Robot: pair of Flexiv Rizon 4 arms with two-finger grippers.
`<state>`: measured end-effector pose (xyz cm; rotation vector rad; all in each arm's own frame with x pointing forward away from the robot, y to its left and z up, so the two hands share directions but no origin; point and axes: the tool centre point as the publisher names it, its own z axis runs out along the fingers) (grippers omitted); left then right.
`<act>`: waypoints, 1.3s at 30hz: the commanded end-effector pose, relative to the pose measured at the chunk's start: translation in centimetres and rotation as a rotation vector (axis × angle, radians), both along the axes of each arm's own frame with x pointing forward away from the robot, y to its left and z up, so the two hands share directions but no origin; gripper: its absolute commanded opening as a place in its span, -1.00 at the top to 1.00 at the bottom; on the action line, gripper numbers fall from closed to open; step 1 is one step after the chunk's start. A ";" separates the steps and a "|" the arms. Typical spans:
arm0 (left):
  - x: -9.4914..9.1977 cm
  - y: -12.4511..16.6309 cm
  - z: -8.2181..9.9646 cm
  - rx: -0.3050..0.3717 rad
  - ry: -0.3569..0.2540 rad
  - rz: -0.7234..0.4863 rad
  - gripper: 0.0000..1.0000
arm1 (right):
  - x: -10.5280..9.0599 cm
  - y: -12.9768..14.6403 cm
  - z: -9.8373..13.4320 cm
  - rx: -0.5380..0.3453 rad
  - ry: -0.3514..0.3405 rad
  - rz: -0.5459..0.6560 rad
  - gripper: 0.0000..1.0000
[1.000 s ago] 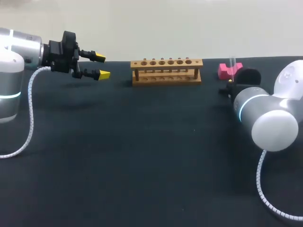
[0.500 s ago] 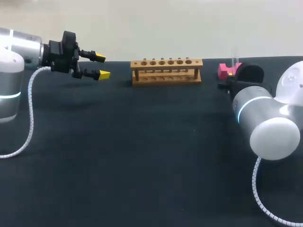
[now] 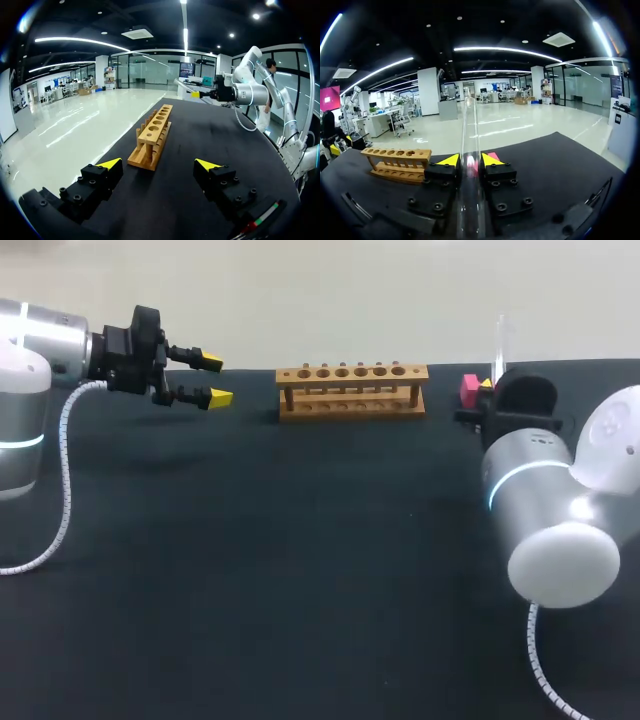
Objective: Grasp the test tube, adjust it, and insert it.
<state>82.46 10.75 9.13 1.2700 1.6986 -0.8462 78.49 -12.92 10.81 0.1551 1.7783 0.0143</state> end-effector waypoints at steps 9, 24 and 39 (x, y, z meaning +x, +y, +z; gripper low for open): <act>-0.1 0.0 -0.1 -0.002 -0.005 0.002 -1.00 | 0.3 2.2 1.3 0.120 -0.022 0.368 1.00; -0.1 0.0 -0.1 -0.002 -0.005 0.002 -1.00 | 1.0 7.3 1.3 0.176 0.016 0.409 1.00; -0.1 0.0 -0.1 -0.002 -0.005 0.002 -1.00 | 0.6 8.9 1.3 0.204 -0.048 0.365 1.00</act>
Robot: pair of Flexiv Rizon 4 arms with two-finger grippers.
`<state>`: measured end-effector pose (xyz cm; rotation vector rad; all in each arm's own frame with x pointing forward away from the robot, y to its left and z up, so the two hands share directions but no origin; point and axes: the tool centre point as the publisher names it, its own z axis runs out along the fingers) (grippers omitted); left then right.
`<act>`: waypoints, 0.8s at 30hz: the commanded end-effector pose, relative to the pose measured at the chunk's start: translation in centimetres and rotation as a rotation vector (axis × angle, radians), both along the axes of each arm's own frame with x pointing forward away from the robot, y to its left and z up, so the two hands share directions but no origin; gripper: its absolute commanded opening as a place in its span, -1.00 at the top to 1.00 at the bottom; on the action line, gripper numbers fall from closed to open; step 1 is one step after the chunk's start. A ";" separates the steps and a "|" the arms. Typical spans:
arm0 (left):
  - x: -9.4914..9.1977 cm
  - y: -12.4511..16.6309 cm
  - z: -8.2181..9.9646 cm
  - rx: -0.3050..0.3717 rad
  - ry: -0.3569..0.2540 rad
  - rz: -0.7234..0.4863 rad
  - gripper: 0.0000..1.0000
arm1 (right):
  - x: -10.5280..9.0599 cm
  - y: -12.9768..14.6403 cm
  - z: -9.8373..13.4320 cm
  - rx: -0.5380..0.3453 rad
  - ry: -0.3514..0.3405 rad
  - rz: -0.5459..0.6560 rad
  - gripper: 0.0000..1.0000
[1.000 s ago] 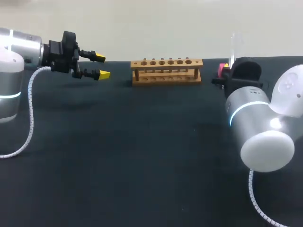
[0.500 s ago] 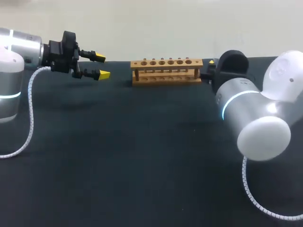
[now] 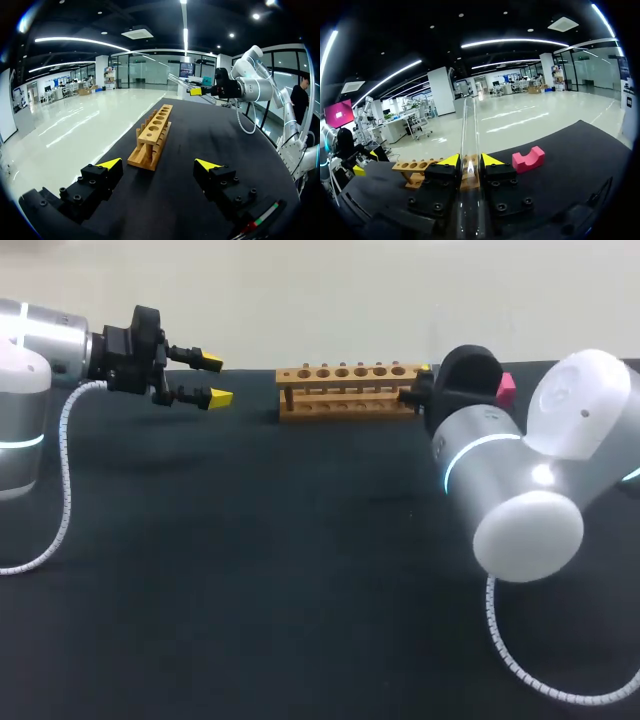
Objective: Grasp the test tube, adjust it, and insert it.
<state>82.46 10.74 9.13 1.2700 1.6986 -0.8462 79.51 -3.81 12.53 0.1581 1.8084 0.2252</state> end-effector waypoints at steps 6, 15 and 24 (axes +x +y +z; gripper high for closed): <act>-0.1 0.0 -0.1 -0.002 -0.005 0.002 -1.00 | -0.5 -0.3 -0.5 0.068 -0.086 0.244 1.00; -0.1 0.0 -0.1 -0.002 -0.005 0.002 -1.00 | -0.5 -0.3 -0.5 0.068 -0.086 0.244 1.00; -0.1 0.0 -0.1 -0.002 -0.005 0.002 -1.00 | -1.3 3.7 -1.5 0.025 -0.005 0.321 1.00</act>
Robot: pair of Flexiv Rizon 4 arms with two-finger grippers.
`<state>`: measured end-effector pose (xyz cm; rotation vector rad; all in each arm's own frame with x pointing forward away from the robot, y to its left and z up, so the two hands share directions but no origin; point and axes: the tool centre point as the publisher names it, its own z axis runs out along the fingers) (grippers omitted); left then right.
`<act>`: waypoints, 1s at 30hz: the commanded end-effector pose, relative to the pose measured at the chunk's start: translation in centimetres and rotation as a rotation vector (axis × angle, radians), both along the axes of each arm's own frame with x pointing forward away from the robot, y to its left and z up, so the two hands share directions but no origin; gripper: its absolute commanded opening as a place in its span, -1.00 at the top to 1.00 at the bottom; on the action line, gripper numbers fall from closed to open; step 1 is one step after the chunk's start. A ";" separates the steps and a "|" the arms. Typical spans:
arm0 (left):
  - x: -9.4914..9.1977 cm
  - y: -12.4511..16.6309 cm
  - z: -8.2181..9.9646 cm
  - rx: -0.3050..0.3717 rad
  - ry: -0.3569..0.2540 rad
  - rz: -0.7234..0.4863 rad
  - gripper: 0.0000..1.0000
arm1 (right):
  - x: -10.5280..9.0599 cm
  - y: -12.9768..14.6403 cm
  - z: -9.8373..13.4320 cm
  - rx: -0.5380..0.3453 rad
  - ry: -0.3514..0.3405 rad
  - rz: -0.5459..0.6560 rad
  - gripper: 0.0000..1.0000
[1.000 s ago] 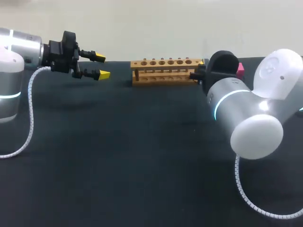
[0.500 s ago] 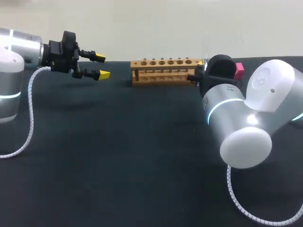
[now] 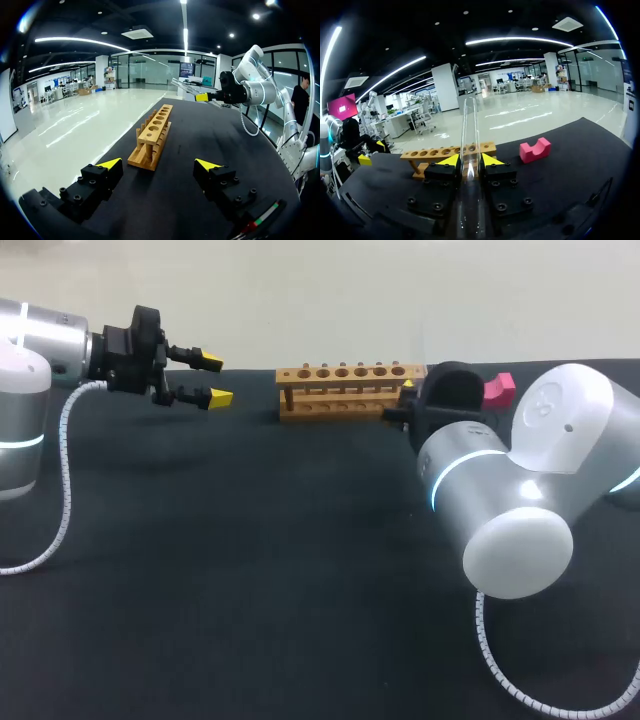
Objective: Grasp the test tube, adjust it, and insert it.
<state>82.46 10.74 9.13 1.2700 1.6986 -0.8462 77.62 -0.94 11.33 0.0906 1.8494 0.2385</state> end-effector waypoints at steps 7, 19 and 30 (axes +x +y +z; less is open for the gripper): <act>-0.1 0.0 -0.1 -0.002 -0.005 0.002 -1.00 | 0.9 2.6 -1.7 0.037 0.029 0.283 1.00; -0.1 0.0 -0.1 -0.002 -0.005 0.002 -1.00 | 2.5 3.4 -3.6 0.023 0.097 0.280 1.00; -0.1 0.0 -0.1 -0.002 -0.005 0.002 -1.00 | 3.8 3.4 -4.6 0.015 0.164 0.248 1.00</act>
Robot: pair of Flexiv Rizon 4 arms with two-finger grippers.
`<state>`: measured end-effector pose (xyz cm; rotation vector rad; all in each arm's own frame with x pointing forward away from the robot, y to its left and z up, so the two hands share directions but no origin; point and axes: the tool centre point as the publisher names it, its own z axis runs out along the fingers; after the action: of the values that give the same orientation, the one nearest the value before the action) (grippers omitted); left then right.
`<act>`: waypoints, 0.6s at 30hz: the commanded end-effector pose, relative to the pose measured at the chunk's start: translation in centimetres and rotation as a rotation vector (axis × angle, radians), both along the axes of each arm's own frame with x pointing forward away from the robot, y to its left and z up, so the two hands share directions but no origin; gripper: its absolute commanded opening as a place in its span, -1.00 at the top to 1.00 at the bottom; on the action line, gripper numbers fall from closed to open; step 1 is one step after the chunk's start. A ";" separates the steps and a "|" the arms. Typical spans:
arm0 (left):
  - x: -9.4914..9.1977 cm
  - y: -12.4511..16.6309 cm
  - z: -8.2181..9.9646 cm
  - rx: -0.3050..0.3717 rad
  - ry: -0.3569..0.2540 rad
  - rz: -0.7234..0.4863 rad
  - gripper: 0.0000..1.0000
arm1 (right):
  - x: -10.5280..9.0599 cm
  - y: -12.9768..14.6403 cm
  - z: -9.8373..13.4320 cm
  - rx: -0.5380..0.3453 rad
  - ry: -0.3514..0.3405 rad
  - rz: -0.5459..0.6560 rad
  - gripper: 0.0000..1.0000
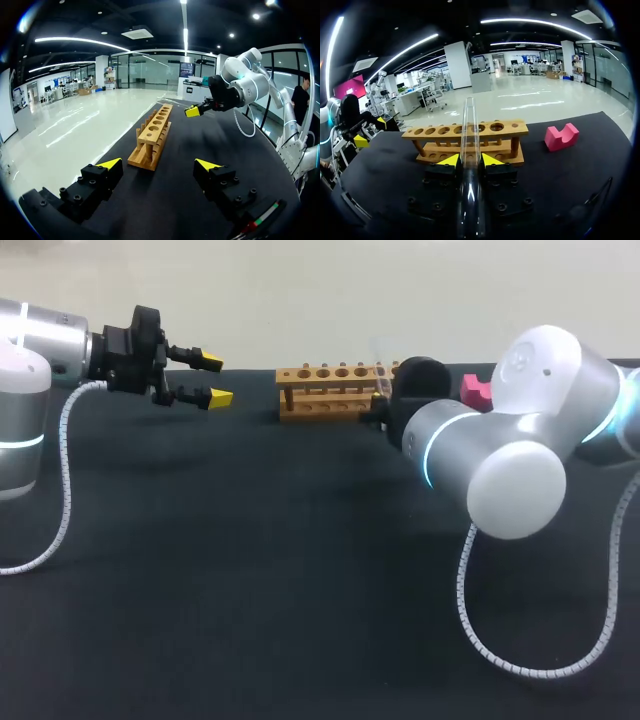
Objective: Grasp the test tube, adjust it, and insert it.
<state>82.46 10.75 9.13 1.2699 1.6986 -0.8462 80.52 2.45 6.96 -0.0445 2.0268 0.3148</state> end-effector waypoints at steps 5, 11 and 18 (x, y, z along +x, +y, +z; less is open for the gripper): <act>-0.1 0.0 -0.1 -0.002 -0.005 0.002 -1.00 | 1.1 0.1 -0.5 0.045 0.019 0.092 1.00; -0.1 0.0 -0.1 -0.002 -0.005 0.002 -1.00 | 1.1 0.1 -1.1 0.039 0.048 0.086 1.00; -0.1 0.0 -0.1 -0.002 -0.005 0.002 -1.00 | 1.1 0.5 -1.9 0.038 0.090 0.085 1.00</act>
<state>82.46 10.74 9.13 1.2700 1.6986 -0.8462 81.03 2.91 5.33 -0.0802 2.1064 0.3927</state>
